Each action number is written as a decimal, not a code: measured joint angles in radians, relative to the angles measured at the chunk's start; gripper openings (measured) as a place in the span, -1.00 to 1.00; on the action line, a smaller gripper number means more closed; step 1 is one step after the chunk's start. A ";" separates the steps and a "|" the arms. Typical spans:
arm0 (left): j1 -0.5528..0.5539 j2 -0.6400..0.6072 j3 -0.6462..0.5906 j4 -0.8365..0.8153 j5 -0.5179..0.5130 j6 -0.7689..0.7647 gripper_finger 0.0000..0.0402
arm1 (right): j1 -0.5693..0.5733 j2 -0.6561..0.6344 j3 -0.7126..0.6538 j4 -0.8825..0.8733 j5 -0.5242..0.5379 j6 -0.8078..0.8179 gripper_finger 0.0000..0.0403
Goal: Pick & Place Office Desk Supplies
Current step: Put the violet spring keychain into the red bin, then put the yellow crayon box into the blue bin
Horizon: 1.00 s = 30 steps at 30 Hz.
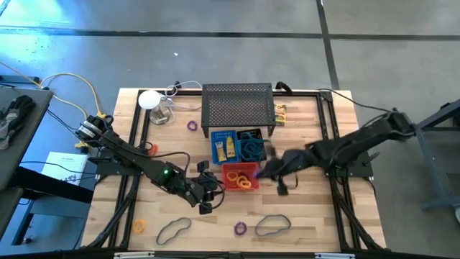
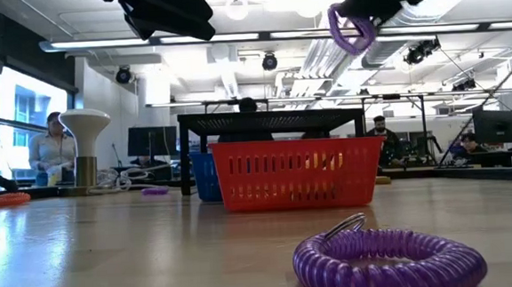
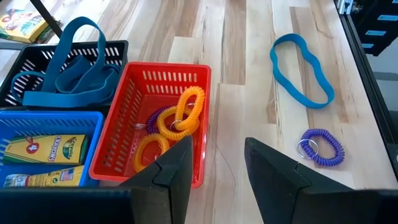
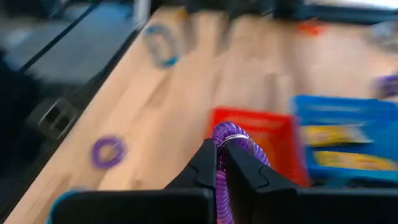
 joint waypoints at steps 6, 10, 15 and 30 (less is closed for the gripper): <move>0.000 0.000 0.000 -0.003 0.000 0.000 -0.30 | 0.035 0.211 -0.001 0.237 -0.110 -0.059 -0.97; -0.003 0.000 0.000 -0.003 0.000 -0.005 -0.30 | -0.015 0.320 -0.001 0.302 -0.169 -0.058 -0.97; -0.015 0.000 0.000 -0.003 0.000 -0.006 -0.30 | -0.063 0.360 -0.001 0.296 -0.141 0.021 -0.96; -0.014 0.000 0.000 -0.008 0.000 0.000 -0.30 | -0.051 0.371 0.000 0.294 0.013 -0.021 -0.06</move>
